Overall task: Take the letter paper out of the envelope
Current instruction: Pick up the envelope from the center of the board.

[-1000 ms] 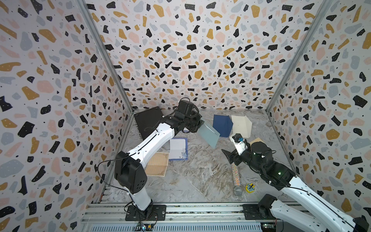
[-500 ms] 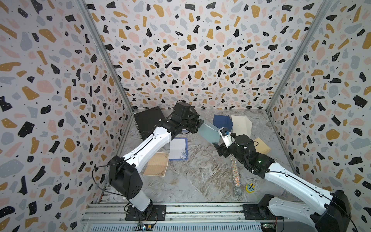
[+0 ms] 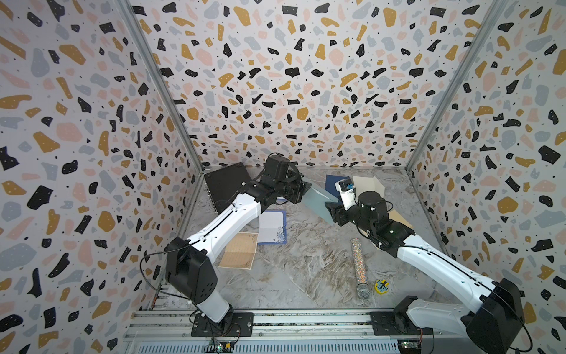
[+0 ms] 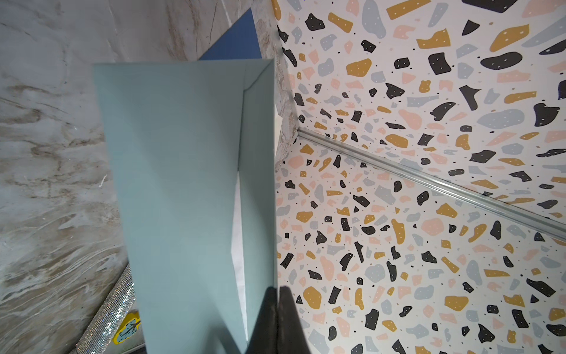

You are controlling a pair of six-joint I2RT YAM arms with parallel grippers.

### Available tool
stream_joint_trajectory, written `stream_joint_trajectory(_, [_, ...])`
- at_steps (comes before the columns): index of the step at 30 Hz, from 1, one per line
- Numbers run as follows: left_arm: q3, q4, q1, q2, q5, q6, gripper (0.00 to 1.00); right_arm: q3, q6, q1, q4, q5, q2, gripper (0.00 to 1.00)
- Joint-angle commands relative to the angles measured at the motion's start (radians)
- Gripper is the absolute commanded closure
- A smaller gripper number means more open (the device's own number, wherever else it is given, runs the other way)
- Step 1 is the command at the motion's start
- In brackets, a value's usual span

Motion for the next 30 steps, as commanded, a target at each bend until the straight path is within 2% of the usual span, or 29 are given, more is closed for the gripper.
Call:
stream_joint_trajectory(1, [-0.019, 0.067, 0.004, -0.024, 0.021, -0.01, 1.0, 0.041, 0.036, -0.005, 0.019, -0.036, 0.004, 0.53])
stream_joint_trajectory(3, [-0.007, 0.066, 0.004, -0.018, 0.024, -0.005, 1.0, 0.044, 0.053, -0.009, 0.022, -0.042, 0.015, 0.67])
stream_joint_trajectory(6, [0.021, 0.069, 0.005, -0.001, 0.038, 0.015, 1.0, 0.048, 0.088, -0.017, 0.035, -0.053, 0.022, 0.98])
stream_joint_trajectory(10, [0.07, 0.072, 0.02, 0.04, 0.095, 0.061, 1.0, 0.069, 0.135, -0.029, 0.031, -0.061, 0.016, 1.0])
stream_joint_trajectory(11, [0.085, 0.073, 0.027, 0.05, 0.111, 0.077, 0.89, 0.079, 0.15, -0.033, 0.024, -0.062, 0.014, 1.0])
stream_joint_trajectory(15, [0.115, 0.066, 0.057, 0.05, 0.118, 0.146, 0.14, 0.134, 0.221, -0.065, -0.025, -0.103, 0.018, 1.0])
stream_joint_trajectory(16, [0.127, 0.064, 0.067, 0.047, 0.116, 0.175, 0.09, 0.152, 0.25, -0.081, -0.041, -0.127, 0.027, 1.0])
stream_joint_trajectory(19, [0.168, 0.026, 0.097, 0.041, 0.118, 0.279, 0.08, 0.195, 0.34, -0.137, -0.096, -0.216, 0.059, 1.0])
stream_joint_trajectory(23, [0.146, -0.052, 0.142, 0.011, 0.079, 0.415, 0.07, 0.252, 0.488, -0.201, -0.126, -0.273, 0.097, 1.0])
stream_joint_trajectory(26, [0.066, -0.029, 0.16, -0.031, 0.068, 0.459, 0.03, 0.283, 0.697, -0.261, -0.112, -0.347, 0.128, 1.0])
stream_joint_trajectory(30, [-0.026, 0.071, 0.154, -0.051, 0.113, 0.472, 0.0, 0.276, 0.995, -0.303, 0.018, -0.44, 0.153, 1.0])
